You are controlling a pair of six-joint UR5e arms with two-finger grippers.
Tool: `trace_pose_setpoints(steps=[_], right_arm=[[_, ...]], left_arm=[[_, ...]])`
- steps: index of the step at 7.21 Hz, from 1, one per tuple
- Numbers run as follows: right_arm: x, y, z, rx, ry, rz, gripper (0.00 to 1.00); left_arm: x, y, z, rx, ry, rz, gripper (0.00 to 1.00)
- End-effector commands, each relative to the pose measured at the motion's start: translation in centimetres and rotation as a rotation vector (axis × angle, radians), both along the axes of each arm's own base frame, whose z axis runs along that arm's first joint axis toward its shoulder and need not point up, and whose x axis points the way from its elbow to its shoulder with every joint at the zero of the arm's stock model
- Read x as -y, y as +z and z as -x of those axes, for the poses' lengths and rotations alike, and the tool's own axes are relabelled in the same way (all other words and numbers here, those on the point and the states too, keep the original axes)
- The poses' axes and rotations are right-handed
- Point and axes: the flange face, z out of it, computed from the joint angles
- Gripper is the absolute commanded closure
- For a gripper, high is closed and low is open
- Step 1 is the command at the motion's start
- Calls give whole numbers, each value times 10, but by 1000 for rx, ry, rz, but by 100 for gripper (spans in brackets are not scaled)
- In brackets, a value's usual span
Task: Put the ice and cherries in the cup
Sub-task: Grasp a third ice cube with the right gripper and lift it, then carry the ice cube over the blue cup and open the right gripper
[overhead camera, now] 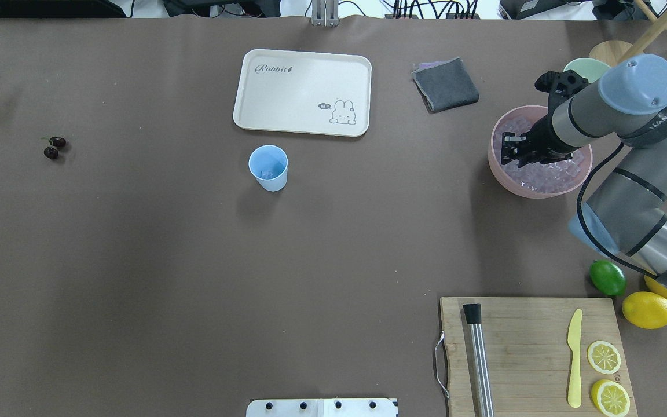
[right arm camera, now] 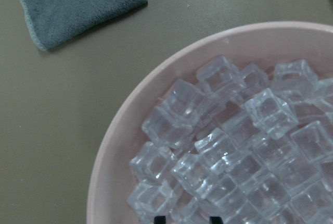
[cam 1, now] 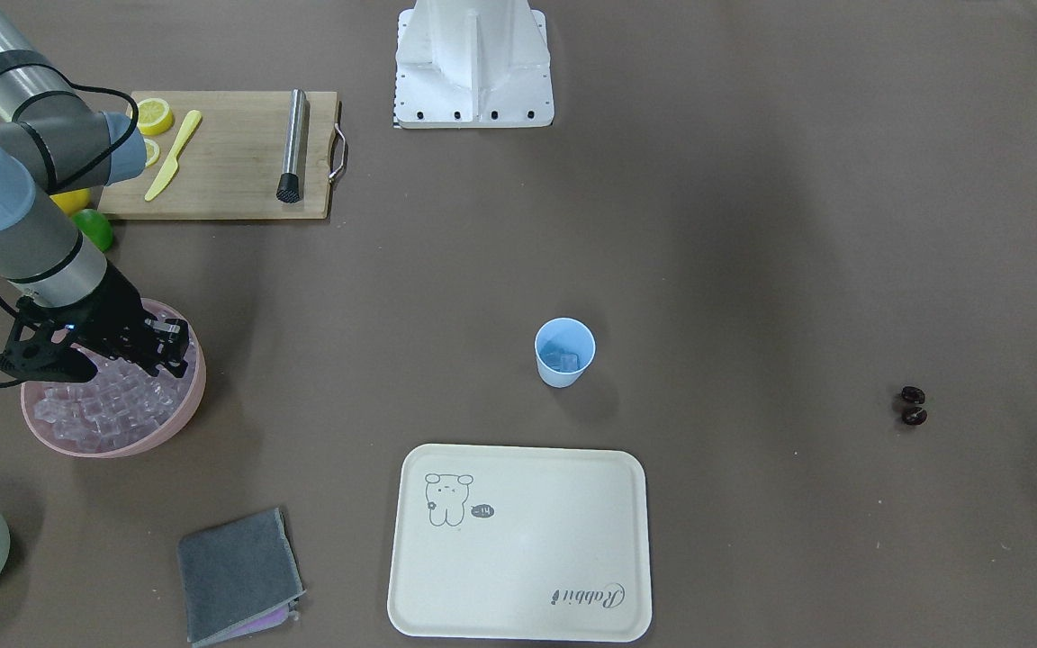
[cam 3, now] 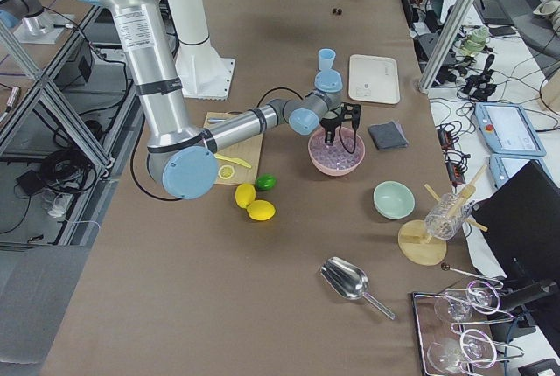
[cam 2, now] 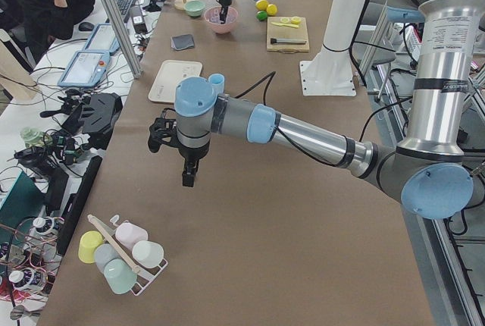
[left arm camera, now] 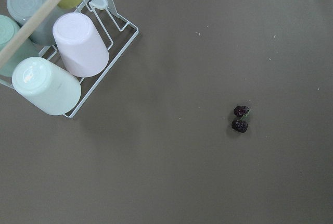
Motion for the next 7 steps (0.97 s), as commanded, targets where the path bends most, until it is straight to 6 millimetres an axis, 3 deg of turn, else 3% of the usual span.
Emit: trace_pose_setpoints(steps=[1,2,3,4,5,6,7], right_arm=[[-5,-1,6,2,-19,-5,69],[-8,-21,2,29,-36,-20,69],[10,-40,-35,69,-54,12,69],[24,-71,-64,85,-82,-2,69],[34,-111,-61,65,-80,28,69],[35,-167,-12,45,-110,20,71],[35,-212,58,16,-93,32,73]], left_arm=[[-2,1,1,0,-1,1,2],[-2,2,1,0,-1,4,2],[-2,4,1,0,-1,7,2],[-1,4,0,0,0,8,2],[-2,2,1,0,-1,3,2],[-2,1,0,-1,-1,1,2],[-2,1,0,-1,-1,1,2]])
